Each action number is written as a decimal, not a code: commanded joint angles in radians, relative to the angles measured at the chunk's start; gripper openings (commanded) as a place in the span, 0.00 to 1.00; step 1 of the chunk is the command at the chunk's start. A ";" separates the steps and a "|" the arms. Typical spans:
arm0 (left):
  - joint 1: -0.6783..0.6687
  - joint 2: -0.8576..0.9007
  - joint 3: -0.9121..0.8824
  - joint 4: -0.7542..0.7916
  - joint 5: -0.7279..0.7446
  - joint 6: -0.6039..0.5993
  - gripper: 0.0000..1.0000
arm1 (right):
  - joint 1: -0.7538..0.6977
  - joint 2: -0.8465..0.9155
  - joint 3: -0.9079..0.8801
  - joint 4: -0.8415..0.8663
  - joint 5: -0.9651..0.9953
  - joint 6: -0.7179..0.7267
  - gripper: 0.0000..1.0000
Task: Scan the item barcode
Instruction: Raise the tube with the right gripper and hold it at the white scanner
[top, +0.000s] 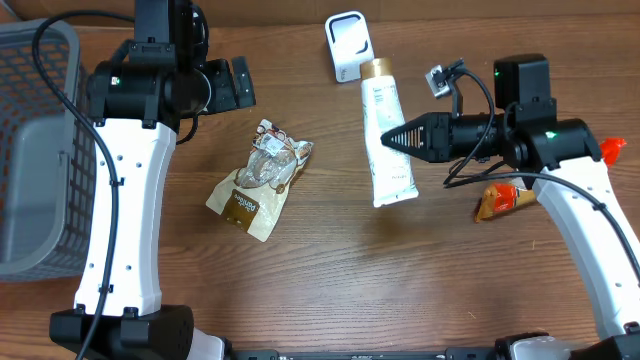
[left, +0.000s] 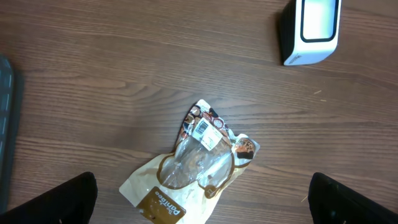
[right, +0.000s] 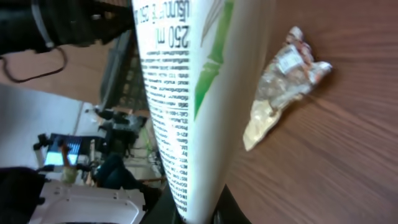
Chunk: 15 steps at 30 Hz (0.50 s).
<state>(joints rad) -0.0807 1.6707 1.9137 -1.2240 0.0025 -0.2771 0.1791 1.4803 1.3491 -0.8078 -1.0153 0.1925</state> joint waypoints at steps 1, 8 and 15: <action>-0.005 -0.004 -0.005 0.001 -0.013 0.019 1.00 | 0.031 -0.026 0.175 -0.044 0.179 0.024 0.04; -0.005 -0.004 -0.005 0.001 -0.013 0.019 1.00 | 0.229 0.080 0.465 -0.149 1.030 0.011 0.04; -0.005 -0.004 -0.005 0.001 -0.013 0.019 0.99 | 0.356 0.266 0.457 0.095 1.555 -0.209 0.04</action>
<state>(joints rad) -0.0807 1.6707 1.9137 -1.2243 0.0021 -0.2771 0.5312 1.6623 1.7954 -0.7654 0.1917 0.1078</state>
